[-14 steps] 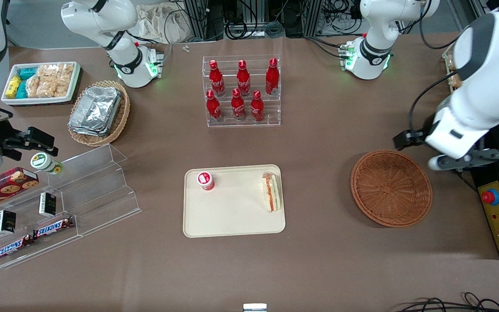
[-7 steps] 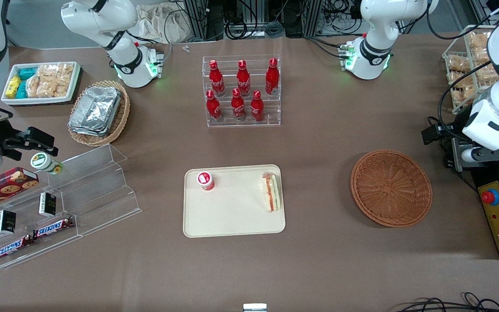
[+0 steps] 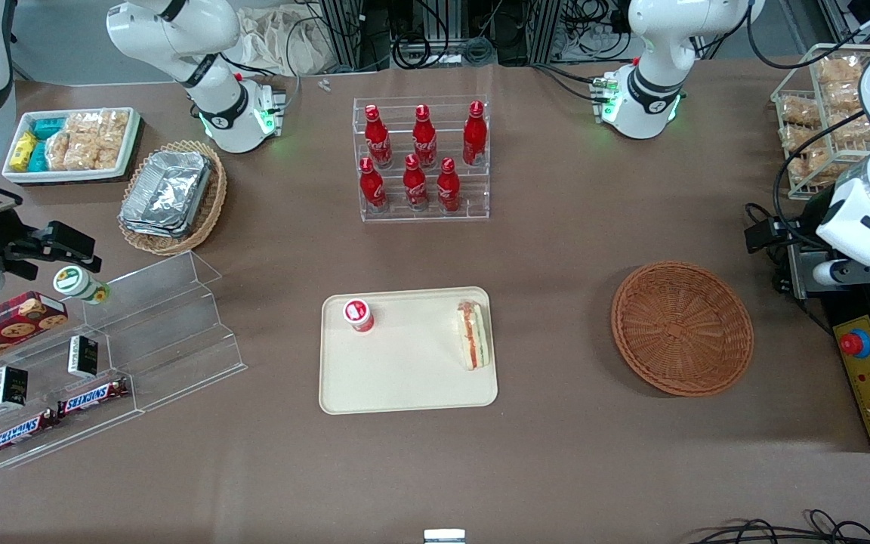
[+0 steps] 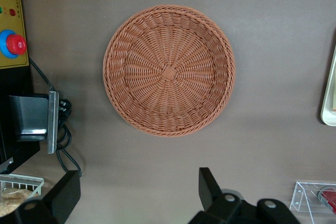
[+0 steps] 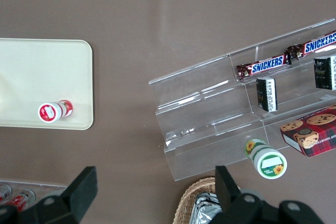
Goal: Place sandwich from basket to tray
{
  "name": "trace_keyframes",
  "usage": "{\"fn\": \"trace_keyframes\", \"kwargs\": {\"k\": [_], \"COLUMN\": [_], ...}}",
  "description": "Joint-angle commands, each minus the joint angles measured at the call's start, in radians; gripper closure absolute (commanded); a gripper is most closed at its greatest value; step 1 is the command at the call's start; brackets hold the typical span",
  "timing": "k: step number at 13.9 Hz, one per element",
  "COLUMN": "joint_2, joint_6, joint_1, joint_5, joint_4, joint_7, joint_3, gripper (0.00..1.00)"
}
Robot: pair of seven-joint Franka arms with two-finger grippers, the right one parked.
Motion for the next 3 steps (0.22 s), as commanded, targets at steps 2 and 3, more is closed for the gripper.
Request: {"fn": "trace_keyframes", "kwargs": {"k": [2,3], "joint_2": [-0.019,-0.020], "joint_6": [0.008,0.011], "joint_1": [0.006,0.022], "joint_5": [-0.022,-0.029], "joint_4": [-0.008,-0.008], "joint_7": [0.017,0.017], "joint_3": [0.002,0.002], "gripper": [0.00,0.00]}}
